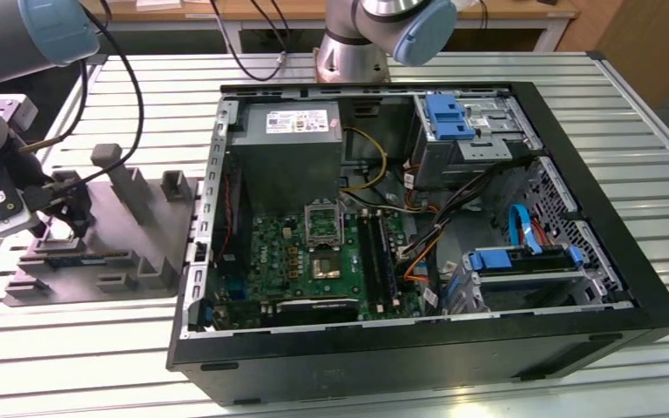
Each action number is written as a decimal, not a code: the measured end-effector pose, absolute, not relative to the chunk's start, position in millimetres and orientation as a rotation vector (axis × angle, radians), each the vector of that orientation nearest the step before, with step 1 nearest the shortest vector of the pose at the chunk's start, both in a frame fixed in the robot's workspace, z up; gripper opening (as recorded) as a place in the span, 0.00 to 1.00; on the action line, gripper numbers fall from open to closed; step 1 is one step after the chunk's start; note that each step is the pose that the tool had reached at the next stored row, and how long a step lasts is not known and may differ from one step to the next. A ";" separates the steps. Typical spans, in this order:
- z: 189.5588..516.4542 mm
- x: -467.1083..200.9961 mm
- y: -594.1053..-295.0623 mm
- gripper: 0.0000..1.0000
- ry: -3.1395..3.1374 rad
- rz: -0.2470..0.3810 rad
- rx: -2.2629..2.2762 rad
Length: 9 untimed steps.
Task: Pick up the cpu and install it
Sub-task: 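Pick up the cpu and move it towards the insertion slot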
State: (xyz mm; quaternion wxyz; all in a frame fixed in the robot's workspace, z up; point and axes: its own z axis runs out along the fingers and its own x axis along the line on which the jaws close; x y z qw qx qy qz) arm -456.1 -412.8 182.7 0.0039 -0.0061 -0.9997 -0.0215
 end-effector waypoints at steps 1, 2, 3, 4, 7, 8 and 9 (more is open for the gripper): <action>182.6 -456.1 -412.8 0.62 -3.133 -0.067 -0.019; 182.6 -456.1 -412.8 0.62 -3.133 -0.067 -0.018; 182.5 -456.1 -412.8 0.62 -3.133 -0.067 -0.018; 182.5 -456.1 -412.8 0.62 -3.133 -0.067 -0.018; 182.5 -456.1 -412.8 0.53 -3.133 -0.067 -0.018; 182.4 -456.1 -412.8 0.53 -3.133 -0.067 -0.018; 182.4 -456.1 -412.8 0.53 -3.133 -0.067 -0.018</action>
